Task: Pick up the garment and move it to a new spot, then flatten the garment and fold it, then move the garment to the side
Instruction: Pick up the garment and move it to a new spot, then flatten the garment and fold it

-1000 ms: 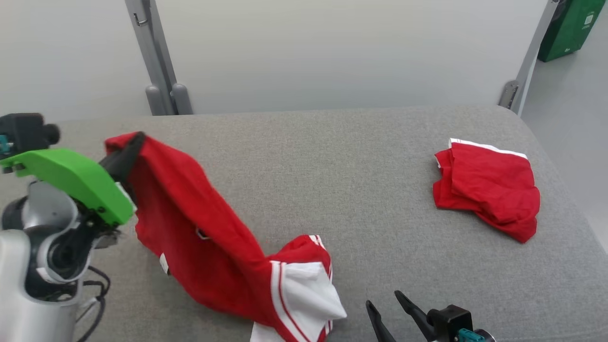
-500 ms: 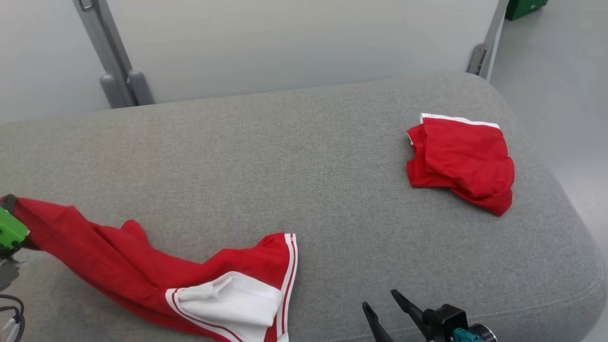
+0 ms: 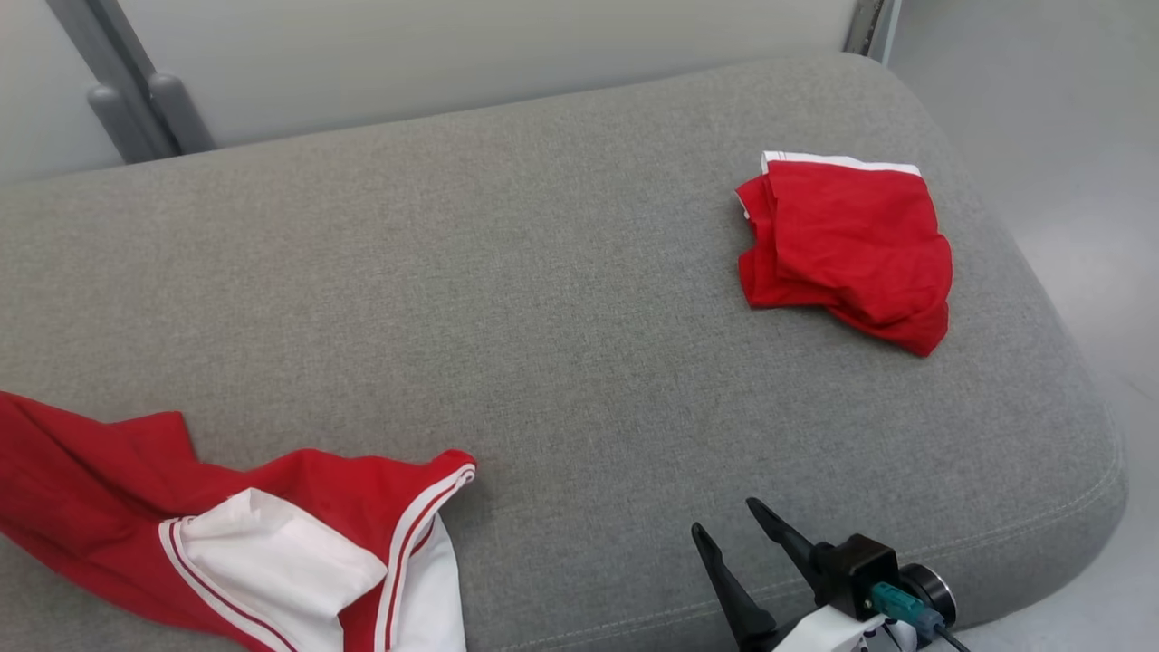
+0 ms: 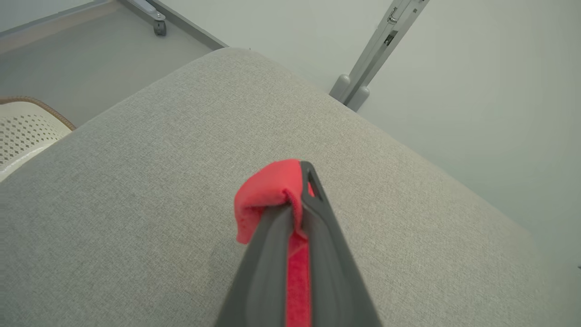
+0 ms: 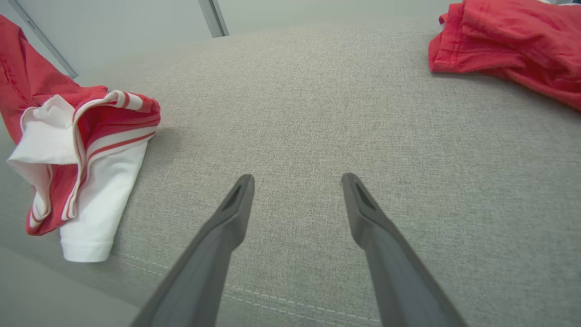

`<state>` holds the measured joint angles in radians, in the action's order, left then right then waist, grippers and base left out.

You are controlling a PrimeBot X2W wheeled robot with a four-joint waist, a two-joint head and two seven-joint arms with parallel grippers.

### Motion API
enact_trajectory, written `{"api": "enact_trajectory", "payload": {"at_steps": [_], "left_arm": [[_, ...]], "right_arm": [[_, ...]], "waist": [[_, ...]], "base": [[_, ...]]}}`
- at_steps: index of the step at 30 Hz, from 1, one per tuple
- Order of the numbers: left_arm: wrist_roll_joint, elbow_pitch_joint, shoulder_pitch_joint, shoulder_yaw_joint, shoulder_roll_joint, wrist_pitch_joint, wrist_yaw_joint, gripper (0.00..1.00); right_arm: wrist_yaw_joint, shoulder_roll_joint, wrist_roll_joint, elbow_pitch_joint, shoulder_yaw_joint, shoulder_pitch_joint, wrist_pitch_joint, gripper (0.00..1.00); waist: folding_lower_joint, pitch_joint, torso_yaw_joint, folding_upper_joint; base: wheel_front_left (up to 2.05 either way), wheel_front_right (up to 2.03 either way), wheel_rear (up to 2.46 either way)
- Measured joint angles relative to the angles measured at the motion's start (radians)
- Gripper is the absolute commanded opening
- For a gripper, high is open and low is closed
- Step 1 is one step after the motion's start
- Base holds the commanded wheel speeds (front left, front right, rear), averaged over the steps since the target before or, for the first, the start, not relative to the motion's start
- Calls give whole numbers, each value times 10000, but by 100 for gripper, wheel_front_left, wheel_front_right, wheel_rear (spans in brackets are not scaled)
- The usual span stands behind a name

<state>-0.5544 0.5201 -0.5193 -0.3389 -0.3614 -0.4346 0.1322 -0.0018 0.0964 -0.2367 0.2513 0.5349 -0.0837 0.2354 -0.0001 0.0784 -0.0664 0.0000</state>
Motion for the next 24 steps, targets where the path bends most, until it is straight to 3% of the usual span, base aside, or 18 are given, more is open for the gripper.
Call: {"api": "enact_trajectory", "payload": {"at_steps": [2,6,9,11,12,24], "left_arm": [[387,339,-173,-100,25,176,0,18],[685,922,-621,-525,270,575,0,9],[855,1233,-959,-441,677,809,0,15],[911,1425,-1113,-349,888,924,0,58],[945,1528,-1201,-92,978,941,0,100],[1290,1852,-1627,848,1569,1007,-8,100]], "right_arm": [[0,0,6,-35,6,74,-2,100],[17,-10,94,-77,100,364,-73,100],[46,-25,98,-82,199,572,-73,100],[140,-36,146,-73,311,657,-75,100],[267,-54,184,-40,474,765,-75,100],[842,-222,727,376,1808,1666,-261,100]], "waist": [[0,175,-38,0],[0,489,-61,0],[1,618,0,0],[1,631,90,0],[1,615,194,0],[1,236,937,0]], "base": [[0,0,0],[0,0,0],[0,0,0],[0,0,0],[0,0,0],[0,0,0]]}}
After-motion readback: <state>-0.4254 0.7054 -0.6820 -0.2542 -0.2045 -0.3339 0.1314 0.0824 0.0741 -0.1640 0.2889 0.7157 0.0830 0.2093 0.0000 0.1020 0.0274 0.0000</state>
